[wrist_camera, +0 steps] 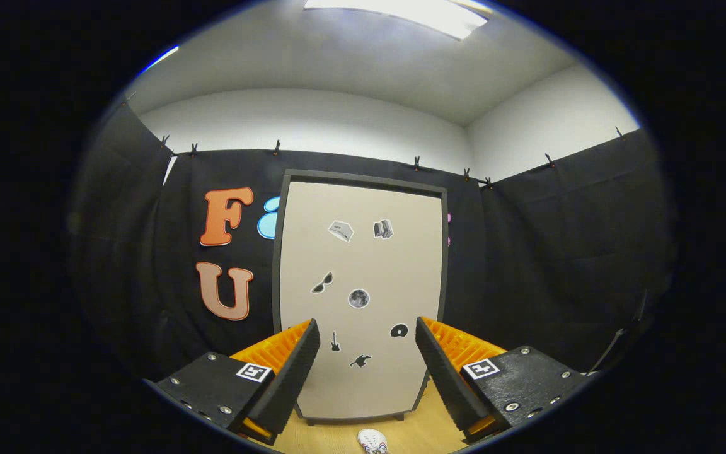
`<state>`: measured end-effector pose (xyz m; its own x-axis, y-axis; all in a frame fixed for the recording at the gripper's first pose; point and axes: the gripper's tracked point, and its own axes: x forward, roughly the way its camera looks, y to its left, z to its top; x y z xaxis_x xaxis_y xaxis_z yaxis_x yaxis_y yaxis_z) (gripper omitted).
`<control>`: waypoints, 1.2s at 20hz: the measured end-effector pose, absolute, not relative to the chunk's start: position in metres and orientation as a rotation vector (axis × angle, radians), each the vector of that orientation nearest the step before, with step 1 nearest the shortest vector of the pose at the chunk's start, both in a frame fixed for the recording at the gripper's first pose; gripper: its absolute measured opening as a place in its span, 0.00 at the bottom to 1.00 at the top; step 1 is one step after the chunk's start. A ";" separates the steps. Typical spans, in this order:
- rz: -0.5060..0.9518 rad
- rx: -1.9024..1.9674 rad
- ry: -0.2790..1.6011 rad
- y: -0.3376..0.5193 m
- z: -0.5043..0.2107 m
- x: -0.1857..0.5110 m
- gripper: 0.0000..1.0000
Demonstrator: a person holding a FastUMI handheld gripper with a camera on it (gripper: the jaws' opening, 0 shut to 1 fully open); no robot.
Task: Open the shoe cabinet door, grab the shoes and put them into the shoe cabinet, then close the shoe cabinet door.
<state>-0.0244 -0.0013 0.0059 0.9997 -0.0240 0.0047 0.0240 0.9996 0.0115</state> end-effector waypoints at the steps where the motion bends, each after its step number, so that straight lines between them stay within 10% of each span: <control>1: -0.025 0.012 -0.001 0.000 0.004 -0.024 0.95; 24: 0.091 -0.031 0.177 0.139 -0.145 0.102 0.95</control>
<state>0.1017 0.1389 -0.1449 0.9802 0.0875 -0.1776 -0.0931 0.9954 -0.0232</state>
